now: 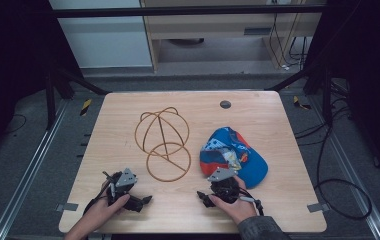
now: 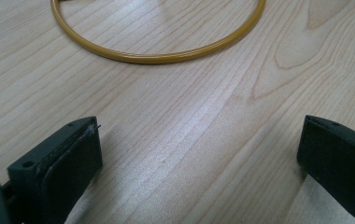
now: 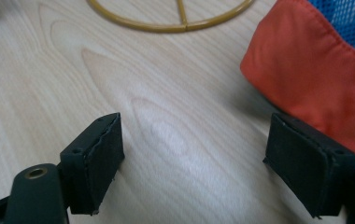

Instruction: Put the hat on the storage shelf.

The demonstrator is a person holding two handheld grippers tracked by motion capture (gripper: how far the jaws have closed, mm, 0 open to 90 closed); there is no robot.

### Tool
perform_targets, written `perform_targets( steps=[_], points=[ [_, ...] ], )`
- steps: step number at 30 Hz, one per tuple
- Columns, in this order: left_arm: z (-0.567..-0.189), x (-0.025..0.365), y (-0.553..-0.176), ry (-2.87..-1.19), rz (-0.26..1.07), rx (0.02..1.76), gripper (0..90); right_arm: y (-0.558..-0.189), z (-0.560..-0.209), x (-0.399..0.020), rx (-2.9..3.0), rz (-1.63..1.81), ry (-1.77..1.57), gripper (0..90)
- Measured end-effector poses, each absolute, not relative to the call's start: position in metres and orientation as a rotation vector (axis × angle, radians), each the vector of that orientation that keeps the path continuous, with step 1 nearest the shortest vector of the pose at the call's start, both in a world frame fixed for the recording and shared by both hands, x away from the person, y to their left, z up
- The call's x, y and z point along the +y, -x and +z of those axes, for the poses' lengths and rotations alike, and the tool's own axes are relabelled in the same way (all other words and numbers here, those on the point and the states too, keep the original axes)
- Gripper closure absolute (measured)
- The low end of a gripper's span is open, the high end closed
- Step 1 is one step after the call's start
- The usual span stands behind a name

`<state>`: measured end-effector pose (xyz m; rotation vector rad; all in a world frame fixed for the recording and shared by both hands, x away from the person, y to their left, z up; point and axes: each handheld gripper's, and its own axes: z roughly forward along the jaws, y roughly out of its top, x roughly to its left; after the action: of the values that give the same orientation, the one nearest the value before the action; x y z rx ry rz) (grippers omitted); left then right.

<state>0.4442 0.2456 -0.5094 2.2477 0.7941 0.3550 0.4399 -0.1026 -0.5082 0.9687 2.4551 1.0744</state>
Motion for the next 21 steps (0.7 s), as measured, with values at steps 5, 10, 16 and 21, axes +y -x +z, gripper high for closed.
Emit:
perform_targets(
  steps=[5,10,16,21],
  points=[
    [-0.509,0.246,-0.444,-2.247,0.357,0.796,0.0,-0.436,-0.496,-0.111,2.493,1.009,-0.935,18.5],
    [-0.509,0.246,-0.444,-2.246,0.357,0.797,0.0,-0.438,-0.478,-0.139,2.463,0.994,-0.961,20.0],
    [-0.51,0.246,-0.444,-2.246,0.357,0.796,0.0,-0.44,-0.465,-0.16,2.461,0.948,-1.011,19.4],
    [-0.509,0.246,-0.444,-2.247,0.357,0.796,0.0,-0.448,-0.448,-0.182,2.47,0.89,-1.043,16.6]
  ],
)
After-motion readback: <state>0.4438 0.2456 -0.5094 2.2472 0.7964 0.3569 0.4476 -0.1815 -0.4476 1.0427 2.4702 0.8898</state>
